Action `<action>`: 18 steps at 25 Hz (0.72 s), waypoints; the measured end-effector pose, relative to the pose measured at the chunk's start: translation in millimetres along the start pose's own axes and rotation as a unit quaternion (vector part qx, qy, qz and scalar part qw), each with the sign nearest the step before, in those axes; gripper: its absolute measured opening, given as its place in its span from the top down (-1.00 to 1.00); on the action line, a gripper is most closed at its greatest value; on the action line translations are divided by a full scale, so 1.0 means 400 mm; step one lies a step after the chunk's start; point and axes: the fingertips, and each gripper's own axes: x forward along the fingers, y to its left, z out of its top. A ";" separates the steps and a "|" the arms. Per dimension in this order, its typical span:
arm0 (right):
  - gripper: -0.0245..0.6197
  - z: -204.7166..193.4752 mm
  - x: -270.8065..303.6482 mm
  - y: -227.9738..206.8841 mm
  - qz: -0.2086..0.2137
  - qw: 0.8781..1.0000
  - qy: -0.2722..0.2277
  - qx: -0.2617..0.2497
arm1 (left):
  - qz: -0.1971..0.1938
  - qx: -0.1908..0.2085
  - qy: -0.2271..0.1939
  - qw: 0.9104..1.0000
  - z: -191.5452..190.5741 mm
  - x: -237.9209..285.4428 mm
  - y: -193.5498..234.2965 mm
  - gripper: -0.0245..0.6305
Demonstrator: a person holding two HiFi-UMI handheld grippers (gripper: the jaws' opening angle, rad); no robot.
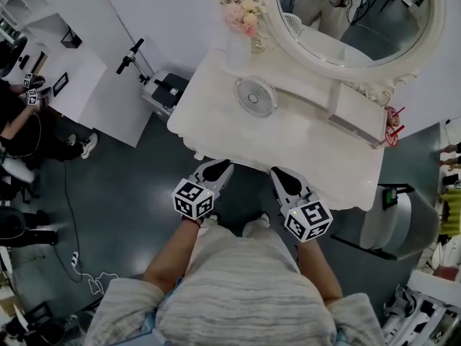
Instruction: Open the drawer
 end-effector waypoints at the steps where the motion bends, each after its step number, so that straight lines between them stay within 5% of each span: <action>1: 0.89 -0.002 0.000 -0.001 -0.001 1.000 0.000 0.001 | 0.005 0.000 0.007 1.000 -0.011 0.004 0.010 0.72; 3: 0.89 -0.007 -0.001 -0.001 -0.002 1.000 0.001 0.004 | 0.015 0.000 0.021 1.000 -0.033 0.012 0.027 0.53; 18: 0.89 -0.031 -0.031 -0.025 -0.022 1.000 0.001 0.022 | 0.051 -0.013 0.132 0.990 -0.199 0.080 0.124 0.48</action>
